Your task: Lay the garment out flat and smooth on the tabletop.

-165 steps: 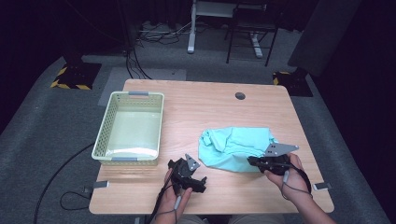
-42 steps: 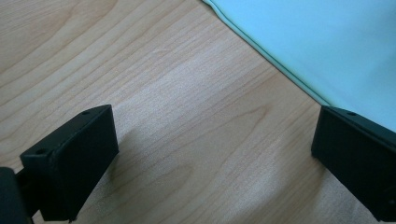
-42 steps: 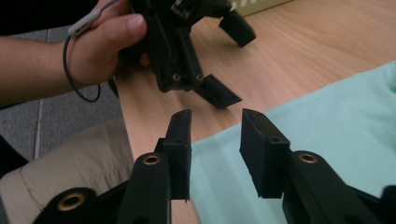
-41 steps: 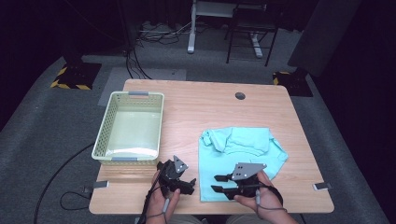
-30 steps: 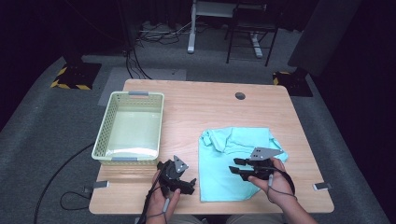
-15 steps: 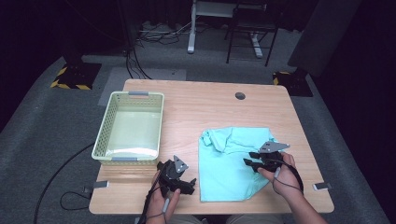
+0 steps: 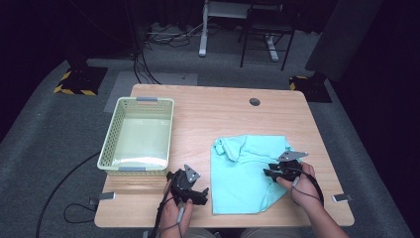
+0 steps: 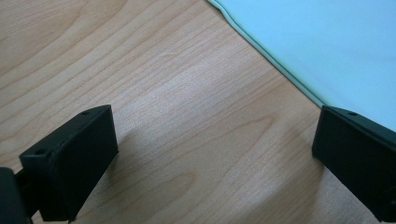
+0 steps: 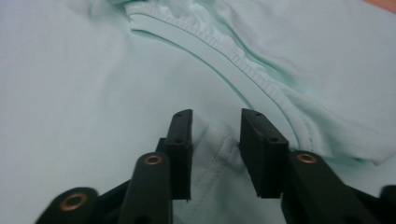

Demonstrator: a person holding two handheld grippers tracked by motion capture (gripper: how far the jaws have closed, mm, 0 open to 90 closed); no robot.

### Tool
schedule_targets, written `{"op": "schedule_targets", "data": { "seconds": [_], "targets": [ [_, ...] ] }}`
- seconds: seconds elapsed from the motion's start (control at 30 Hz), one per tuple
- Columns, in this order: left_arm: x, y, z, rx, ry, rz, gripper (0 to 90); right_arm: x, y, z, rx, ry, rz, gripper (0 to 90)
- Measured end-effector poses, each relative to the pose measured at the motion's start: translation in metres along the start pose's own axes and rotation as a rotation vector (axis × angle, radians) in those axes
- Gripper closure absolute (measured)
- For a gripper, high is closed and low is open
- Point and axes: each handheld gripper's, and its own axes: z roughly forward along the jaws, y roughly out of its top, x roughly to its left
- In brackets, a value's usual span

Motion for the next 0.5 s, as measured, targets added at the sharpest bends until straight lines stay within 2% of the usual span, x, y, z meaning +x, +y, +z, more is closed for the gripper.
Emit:
{"op": "schedule_targets", "data": {
  "seconds": [0.17, 0.33, 0.5],
  "targets": [
    [0.0, 0.0, 0.0, 0.0, -0.002, -0.003, 0.1, -0.001, 0.0, -0.003, 0.019, -0.004, -0.006, 84.4],
    [0.0, 0.0, 0.0, 0.0, -0.001, -0.001, 0.1, 0.0, -0.001, -0.007, 0.02, -0.014, -0.006, 86.6],
    [0.0, -0.001, 0.0, 0.0, -0.001, -0.001, 0.2, -0.001, -0.003, -0.028, -0.03, -0.02, 0.002, 86.7]
  ]
}}
